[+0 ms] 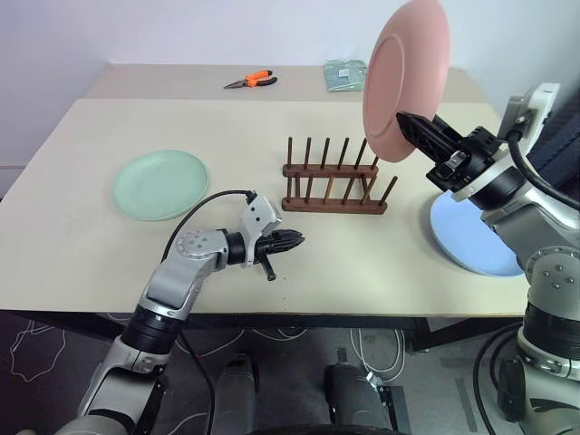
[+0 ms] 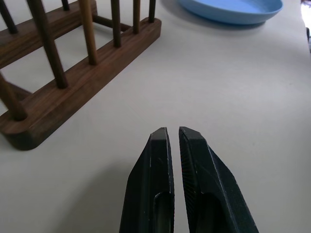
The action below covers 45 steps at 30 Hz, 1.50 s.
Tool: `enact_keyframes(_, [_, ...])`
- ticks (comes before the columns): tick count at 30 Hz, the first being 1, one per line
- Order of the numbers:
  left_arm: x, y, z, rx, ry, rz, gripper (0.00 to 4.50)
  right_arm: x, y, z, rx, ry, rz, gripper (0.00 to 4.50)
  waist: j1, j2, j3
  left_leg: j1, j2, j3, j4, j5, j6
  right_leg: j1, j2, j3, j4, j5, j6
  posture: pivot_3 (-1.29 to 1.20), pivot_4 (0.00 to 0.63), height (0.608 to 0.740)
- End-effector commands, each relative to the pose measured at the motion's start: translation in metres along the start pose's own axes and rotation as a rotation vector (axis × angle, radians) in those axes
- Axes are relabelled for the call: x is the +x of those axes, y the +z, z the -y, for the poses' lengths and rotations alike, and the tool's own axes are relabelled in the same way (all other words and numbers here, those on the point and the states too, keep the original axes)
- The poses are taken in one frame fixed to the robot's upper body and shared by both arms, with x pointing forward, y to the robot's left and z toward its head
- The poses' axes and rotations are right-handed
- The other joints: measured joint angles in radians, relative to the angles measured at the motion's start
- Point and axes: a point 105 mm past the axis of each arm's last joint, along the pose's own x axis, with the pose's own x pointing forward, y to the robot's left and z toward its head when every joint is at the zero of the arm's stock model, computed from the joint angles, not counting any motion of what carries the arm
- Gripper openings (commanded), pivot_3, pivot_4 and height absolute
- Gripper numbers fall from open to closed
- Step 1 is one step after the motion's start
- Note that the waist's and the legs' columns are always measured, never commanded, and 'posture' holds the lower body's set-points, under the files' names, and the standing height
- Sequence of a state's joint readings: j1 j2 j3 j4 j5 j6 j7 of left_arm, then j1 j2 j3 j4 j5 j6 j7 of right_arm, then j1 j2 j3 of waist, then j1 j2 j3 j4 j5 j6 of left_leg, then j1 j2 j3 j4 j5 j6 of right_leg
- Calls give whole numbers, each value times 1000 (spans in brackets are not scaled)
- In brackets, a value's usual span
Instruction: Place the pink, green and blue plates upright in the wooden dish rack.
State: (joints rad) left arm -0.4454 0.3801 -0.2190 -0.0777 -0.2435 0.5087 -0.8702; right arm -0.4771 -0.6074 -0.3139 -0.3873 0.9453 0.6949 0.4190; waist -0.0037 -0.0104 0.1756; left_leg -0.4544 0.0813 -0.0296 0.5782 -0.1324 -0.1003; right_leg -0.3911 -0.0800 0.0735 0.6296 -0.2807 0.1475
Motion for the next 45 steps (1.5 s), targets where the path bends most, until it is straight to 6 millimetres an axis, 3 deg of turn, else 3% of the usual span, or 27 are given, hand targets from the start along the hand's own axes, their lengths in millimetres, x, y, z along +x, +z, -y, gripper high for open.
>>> enact_keyframes(1, [0, 15, 3, 39, -10, 50, 303, 2, 2, 7, 1, -1, -9, 41, -7, 0, 0, 0, 0, 0, 0, 0, 0, 0, 0, 0, 0, 0, 0, 0, 150, 740])
enact_keyframes(10, [-4, 15, 5, 28, -2, 55, 303, 3, -24, 35, 70, -63, -72, 41, -11, 0, 0, -1, 0, 0, 0, 0, 0, -1, 0, 0, 1, 0, 0, 0, 150, 740])
enact_keyframes(14, [-6, 14, 5, 2, -3, 56, 303, 3, -27, 41, 31, -76, -89, 1622, -10, 0, 0, -1, 0, 0, 0, 0, 0, -2, 0, 0, 1, 0, 0, 0, 150, 740])
enact_keyframes(18, [-10, 19, -5, -47, 43, 85, 1646, 3, -3, 59, -117, -202, 5, 3620, -10, 0, 0, -2, 0, 0, 0, 0, 0, -3, 0, 0, 1, 0, 1, 0, 150, 740])
enact_keyframes(23, [-33, 27, -56, -31, 340, 121, 4211, -7, 38, 67, -251, -277, 124, 3698, -8, 0, 0, -4, 0, 0, 0, 0, 0, -4, 0, 0, 1, 0, 1, 0, 150, 740])
enact_keyframes(24, [-39, 27, -68, -50, 408, 127, 4455, -8, 42, 65, -260, -268, 134, 3698, -8, 0, 0, -4, 0, 0, 0, 0, 0, -4, 0, 0, 1, 0, 1, 0, 150, 740])
enact_keyframes(26, [-77, 30, -122, -96, 769, 170, 4500, -2, 45, 33, -316, -113, 100, 4262, -7, 1, 1, -4, 0, 0, 0, 0, 0, -4, 0, 0, 1, 0, 1, 0, 150, 740])
enact_keyframes(27, [-91, 28, -137, -112, 885, 172, 4500, -1, 42, 23, -338, -66, 73, 4444, -8, 1, 1, -5, 0, 0, 1, 0, 0, -5, 0, 0, 1, 0, 1, 0, 150, 740])
enact_keyframes(30, [-150, 12, -177, -131, 1327, 75, 4500, 11, 4, -15, -433, 110, -113, 4444, -16, 0, 0, -5, 0, -1, 0, 0, 0, -6, 1, 0, 2, 0, 2, 0, 150, 740])
enact_keyframes(33, [-202, 4, -188, -312, 1659, 123, 4500, 14, -30, -35, -476, 204, -218, 4444, -15, -1, 0, -5, 0, -1, -1, 0, 0, -6, 1, 0, 2, 1, 5, 0, 150, 740])
enact_keyframes(36, [-211, 4, -185, -413, 1725, 181, 4500, 16, -53, -50, -462, 266, -252, 4444, -4, -2, 1, -6, -1, -1, 0, 0, 0, -6, 1, 0, 1, 1, 5, 0, 150, 740])
enact_keyframes(41, [-213, -19, -173, -669, 1746, 235, 4500, 20, -70, -61, -429, 298, -259, 4444, 17, -5, 0, -6, -1, -1, 0, 1, -2, -5, 1, -1, 1, 1, 5, 0, 150, 740])
enact_keyframes(44, [-201, -37, -168, -878, 1662, 273, 4500, 20, -79, -62, -432, 306, -276, 4444, 15, -6, 0, -6, -1, -1, 0, 1, -2, -5, 1, -1, 1, 1, 5, 0, 150, 740])
enact_keyframes(45, [-193, -39, -167, -926, 1601, 283, 4256, 20, -80, -62, -434, 307, -278, 4482, 14, -6, 1, -6, -1, -1, 0, 1, -2, -5, 1, -1, 1, 1, 5, 0, 150, 740])
